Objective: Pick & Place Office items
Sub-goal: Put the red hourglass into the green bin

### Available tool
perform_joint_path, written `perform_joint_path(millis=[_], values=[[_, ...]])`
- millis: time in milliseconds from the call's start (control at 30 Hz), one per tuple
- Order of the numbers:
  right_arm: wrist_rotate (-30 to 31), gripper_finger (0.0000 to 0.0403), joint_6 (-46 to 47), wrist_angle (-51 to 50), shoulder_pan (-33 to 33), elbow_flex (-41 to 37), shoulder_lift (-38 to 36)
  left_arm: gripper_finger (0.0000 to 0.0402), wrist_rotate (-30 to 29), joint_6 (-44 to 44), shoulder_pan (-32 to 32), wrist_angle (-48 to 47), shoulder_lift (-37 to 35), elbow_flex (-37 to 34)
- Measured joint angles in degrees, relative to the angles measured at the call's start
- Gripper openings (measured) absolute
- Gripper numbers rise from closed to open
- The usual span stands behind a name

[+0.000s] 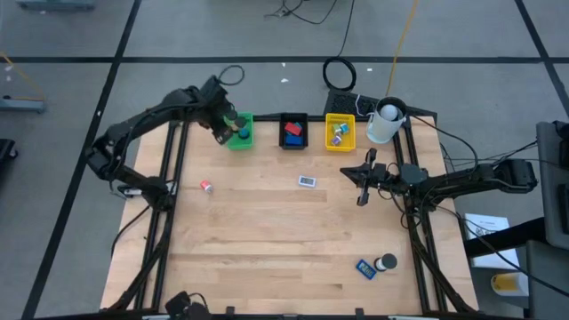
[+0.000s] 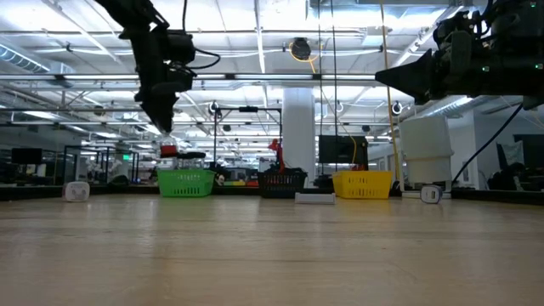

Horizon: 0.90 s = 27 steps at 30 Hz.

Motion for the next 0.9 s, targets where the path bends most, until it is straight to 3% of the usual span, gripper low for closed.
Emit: perform_joint_path(millis=[200,600,800,900], values=[[0.00,0.0000,-0.27,0.24,0.00,0.00,0.00,0.0211,3.44,-0.23,0.59,2.10,0.92,0.17],[-0.02,0.0000,-0.10,0.44,0.00,0.00,0.00,0.0206,2.03,-1.24,0.26,4.71,6.85,0.21],[-0.02,0.0000,-0.08,0.42,-0.01,0.00,0.00,0.0223,0.87,-1.25,0.24,4.47,10.20,0.22],[-0.02,0.0000,-0.08,0.42,-0.01,0.00,0.00,0.0210,0.81,-1.11,0.18,5.06,11.25,0.20]])
